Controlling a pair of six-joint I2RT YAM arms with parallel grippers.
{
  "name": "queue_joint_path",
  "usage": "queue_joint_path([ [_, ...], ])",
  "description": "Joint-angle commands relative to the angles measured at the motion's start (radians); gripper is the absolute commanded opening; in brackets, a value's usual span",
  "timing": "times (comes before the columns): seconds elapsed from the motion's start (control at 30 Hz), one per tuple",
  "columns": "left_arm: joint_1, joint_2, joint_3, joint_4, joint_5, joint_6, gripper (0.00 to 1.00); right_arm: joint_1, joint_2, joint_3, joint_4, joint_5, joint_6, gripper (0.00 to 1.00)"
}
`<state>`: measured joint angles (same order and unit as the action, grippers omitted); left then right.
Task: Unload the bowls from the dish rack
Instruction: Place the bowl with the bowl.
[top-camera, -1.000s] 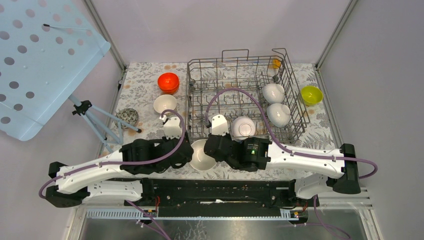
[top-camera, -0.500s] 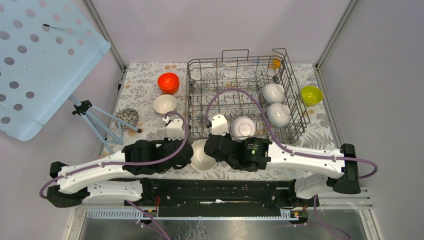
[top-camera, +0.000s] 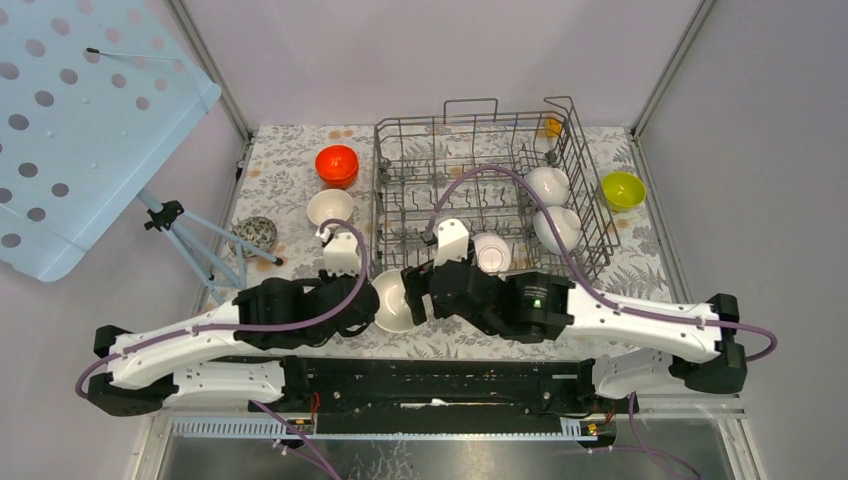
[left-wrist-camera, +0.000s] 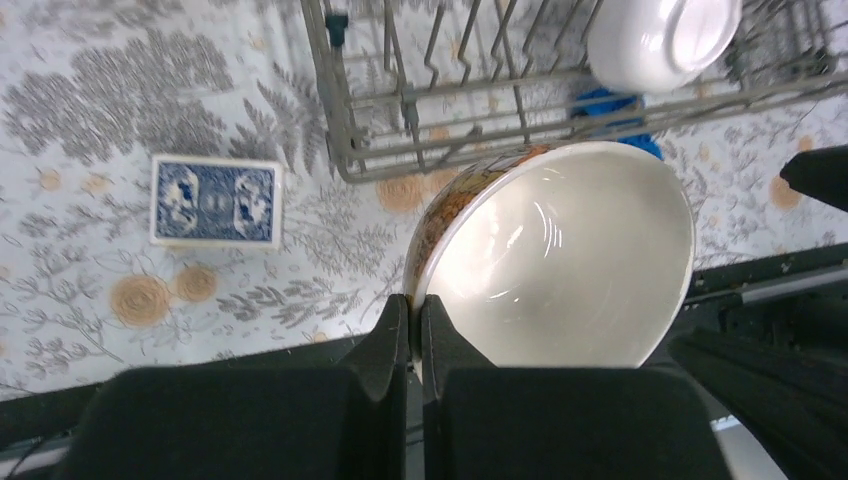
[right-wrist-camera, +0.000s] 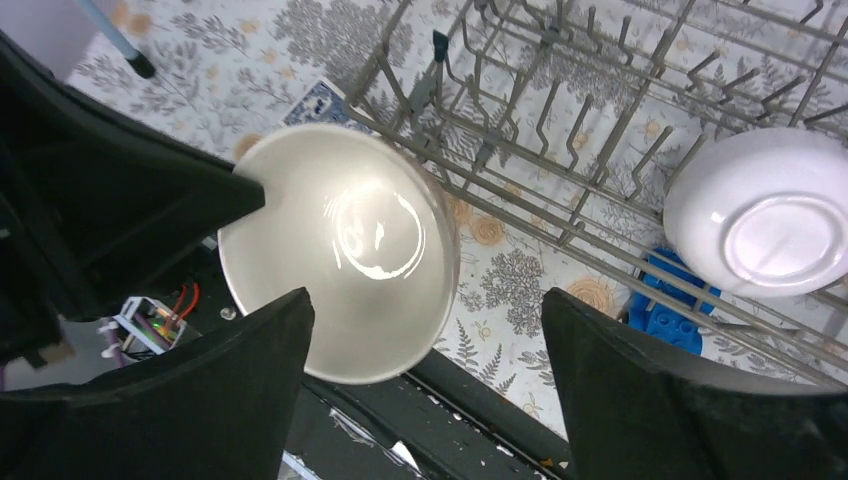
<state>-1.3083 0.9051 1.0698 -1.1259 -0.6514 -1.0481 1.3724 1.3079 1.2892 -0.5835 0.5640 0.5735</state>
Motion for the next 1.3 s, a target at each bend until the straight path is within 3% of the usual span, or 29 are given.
queue_joint_path([
  [0.0,0.011,0.001,0.173,0.041,-0.193,0.058,0.0,-0.002,-0.079,0.04,0.036,-0.012,-0.02,0.96],
  [0.13,0.046,0.039,0.283,0.04,-0.32,0.153,0.0,-0.001,-0.141,0.019,0.05,-0.011,-0.042,1.0],
  [0.23,0.178,0.061,0.326,0.144,-0.311,0.305,0.0,-0.001,-0.196,-0.036,0.095,-0.027,-0.06,1.0],
  [0.33,0.434,0.086,0.325,0.292,-0.112,0.448,0.0,-0.001,-0.232,-0.09,0.137,-0.05,-0.073,1.0],
  [0.43,0.666,0.15,0.334,0.367,0.084,0.487,0.0,-0.001,-0.262,-0.141,0.172,-0.069,-0.09,1.0],
  [0.8,1.196,0.401,0.295,0.545,0.467,0.28,0.0,-0.001,-0.373,-0.373,0.293,-0.079,-0.065,1.0],
  [1.07,1.295,0.578,0.312,0.565,0.513,0.193,0.0,-0.001,-0.38,-0.468,0.336,-0.045,0.003,1.0],
  [1.27,1.299,0.705,0.4,0.441,0.48,0.114,0.0,-0.001,-0.342,-0.458,0.352,-0.048,0.011,1.0],
])
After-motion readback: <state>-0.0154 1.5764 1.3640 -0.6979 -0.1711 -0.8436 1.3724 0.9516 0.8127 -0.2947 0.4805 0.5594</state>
